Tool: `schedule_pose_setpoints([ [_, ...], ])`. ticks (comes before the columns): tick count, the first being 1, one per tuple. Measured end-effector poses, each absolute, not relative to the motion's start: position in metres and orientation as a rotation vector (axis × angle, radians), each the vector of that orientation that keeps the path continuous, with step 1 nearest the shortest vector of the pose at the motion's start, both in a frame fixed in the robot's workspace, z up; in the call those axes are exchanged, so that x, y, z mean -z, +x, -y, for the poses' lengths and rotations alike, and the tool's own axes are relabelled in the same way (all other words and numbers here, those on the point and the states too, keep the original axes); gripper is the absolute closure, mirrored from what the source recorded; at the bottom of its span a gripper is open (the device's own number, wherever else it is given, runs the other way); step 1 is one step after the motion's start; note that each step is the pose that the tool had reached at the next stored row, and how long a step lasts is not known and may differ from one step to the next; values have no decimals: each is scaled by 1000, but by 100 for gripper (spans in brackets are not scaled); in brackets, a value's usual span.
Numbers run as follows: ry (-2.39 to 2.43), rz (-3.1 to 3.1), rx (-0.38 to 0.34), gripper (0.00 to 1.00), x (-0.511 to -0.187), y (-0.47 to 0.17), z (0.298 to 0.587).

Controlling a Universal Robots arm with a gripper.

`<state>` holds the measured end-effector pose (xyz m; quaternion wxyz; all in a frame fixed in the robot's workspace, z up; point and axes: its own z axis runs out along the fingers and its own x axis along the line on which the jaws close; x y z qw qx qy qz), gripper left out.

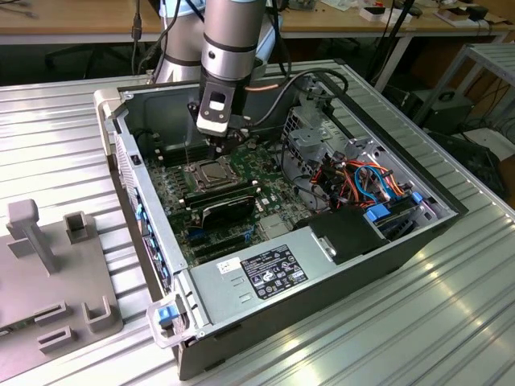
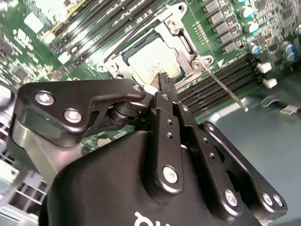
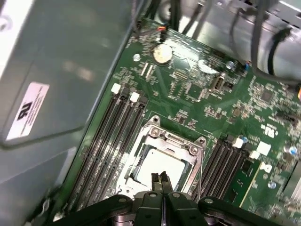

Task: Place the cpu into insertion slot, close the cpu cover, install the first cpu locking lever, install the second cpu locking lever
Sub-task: 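Install the first cpu locking lever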

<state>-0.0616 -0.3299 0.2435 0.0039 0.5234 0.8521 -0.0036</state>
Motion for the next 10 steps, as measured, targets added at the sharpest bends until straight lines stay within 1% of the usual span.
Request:
schedule_pose_setpoints([
  [5, 1456, -2775, 11, 89, -243, -62, 330],
  [10, 1450, -2778, 11, 89, -243, -62, 330],
])
